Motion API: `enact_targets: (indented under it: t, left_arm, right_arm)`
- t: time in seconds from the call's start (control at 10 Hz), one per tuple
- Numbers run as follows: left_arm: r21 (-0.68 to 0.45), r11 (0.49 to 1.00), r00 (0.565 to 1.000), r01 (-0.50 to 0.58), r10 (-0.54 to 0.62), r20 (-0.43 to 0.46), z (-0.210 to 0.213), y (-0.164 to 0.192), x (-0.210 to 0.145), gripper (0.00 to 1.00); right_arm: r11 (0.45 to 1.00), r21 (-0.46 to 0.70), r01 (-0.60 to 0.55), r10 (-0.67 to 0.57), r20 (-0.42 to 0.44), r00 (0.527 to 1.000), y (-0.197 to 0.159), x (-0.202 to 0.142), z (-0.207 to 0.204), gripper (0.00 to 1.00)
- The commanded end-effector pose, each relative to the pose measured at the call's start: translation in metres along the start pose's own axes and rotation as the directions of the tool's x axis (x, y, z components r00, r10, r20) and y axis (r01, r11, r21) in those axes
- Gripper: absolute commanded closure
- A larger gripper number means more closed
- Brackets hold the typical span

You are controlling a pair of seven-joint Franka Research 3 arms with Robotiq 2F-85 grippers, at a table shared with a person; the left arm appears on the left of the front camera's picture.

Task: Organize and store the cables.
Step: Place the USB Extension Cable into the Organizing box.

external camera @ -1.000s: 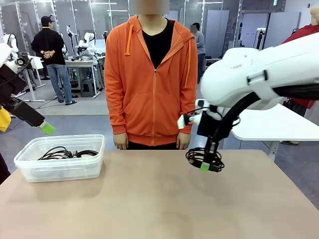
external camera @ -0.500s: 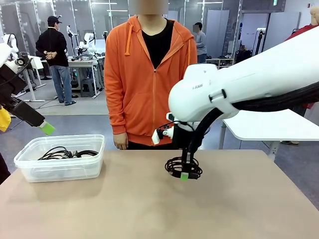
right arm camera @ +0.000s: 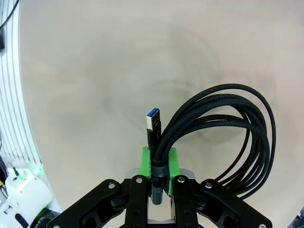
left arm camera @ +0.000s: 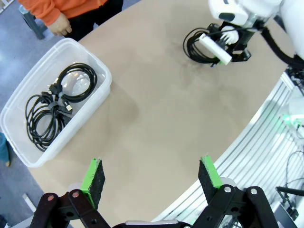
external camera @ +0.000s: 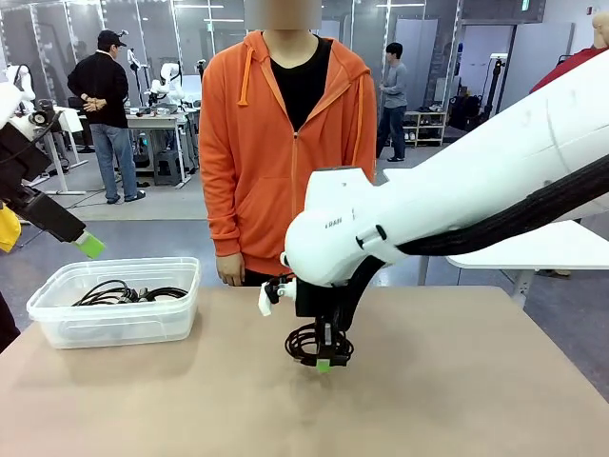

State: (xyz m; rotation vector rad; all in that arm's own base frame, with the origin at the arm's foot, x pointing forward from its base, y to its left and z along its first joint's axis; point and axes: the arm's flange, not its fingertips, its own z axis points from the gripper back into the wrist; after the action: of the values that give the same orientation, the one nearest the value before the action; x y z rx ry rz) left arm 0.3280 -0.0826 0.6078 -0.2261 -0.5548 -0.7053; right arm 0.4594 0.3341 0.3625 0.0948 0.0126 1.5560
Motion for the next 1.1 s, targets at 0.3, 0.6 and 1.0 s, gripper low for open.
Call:
enact_targets:
  t: [0.3, 0.6, 1.0]
  left_arm:
    - [0.018, 1.000, 1.000, 0.014, -0.013, -0.007, 0.001, 0.001, 0.001, 0.00]
    - [0.018, 1.000, 1.000, 0.014, -0.013, -0.007, 0.001, 0.001, 0.001, 0.00]
    - [0.018, 1.000, 1.000, 0.014, -0.013, -0.007, 0.001, 0.001, 0.001, 0.00]
  right_arm:
    - [0.998, -0.058, -0.026, 0.028, 0.041, 0.999, -0.004, 0.000, -0.031, 1.00]
    - [1.000, -0.026, -0.016, 0.017, 0.038, 0.999, -0.008, -0.004, -0.041, 1.00]
    - [1.000, -0.008, -0.020, 0.020, 0.035, 0.999, -0.009, -0.007, -0.041, 0.77]
